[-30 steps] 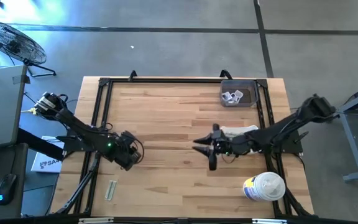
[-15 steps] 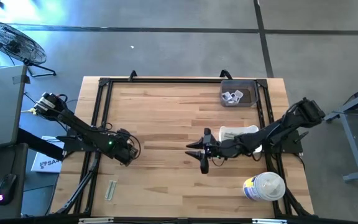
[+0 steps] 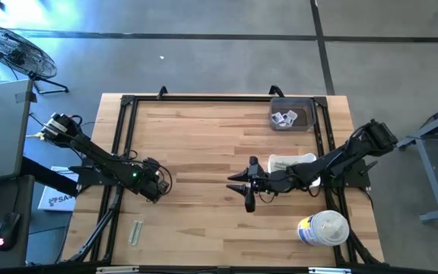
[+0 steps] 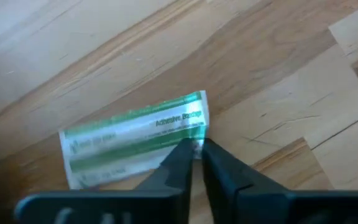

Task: Pick & Place First Aid Supplies
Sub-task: Put the bandage into the white bin

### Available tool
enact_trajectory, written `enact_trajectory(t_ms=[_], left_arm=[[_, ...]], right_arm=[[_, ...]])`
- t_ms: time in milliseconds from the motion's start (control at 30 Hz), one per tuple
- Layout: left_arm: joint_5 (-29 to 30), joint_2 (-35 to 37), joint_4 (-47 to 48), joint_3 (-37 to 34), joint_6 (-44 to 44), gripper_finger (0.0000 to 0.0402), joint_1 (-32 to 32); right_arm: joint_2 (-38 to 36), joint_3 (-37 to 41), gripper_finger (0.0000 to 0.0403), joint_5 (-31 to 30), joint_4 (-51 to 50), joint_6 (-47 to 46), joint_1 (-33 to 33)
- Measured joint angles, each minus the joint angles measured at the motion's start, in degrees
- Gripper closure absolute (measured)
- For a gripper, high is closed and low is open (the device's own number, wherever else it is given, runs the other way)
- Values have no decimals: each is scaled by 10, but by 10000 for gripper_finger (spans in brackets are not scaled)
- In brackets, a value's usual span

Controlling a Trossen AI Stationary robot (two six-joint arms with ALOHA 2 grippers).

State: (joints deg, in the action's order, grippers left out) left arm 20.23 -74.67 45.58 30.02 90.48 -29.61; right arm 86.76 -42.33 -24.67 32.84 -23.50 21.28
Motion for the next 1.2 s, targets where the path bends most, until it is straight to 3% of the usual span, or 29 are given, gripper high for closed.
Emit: enact_trajectory(t_ms=[100, 267, 400, 500, 700, 833, 967, 1067, 1200], left_arm=[[3, 0, 6, 0, 0, 396, 0], [13, -2, 13, 6, -8, 395, 0], [40, -2, 5, 49, -52, 399, 0], [75, -2, -24, 89, -121, 400, -1], [116, -1, -229, 132, -336, 400, -31], [97, -1, -363, 132, -472, 401, -50], [52, -5, -419, 133, -519, 401, -54], [23, -17, -445, 133, -549, 401, -54], [-6, -40, -491, 133, -597, 401, -53]], right_arm=[[0, 0, 274, 0, 0, 0, 0], [0, 0, 274, 2, -3, 11, 0], [0, 0, 274, 20, -5, 22, 0], [0, 0, 274, 39, -5, 44, 0], [10, 0, 274, 27, 17, 143, 21], [53, 0, 274, 81, 104, 233, 33], [115, -5, 274, 133, 188, 302, 30], [149, -39, 269, 133, 177, 303, 22], [187, -108, 242, 132, 88, 298, 14]])
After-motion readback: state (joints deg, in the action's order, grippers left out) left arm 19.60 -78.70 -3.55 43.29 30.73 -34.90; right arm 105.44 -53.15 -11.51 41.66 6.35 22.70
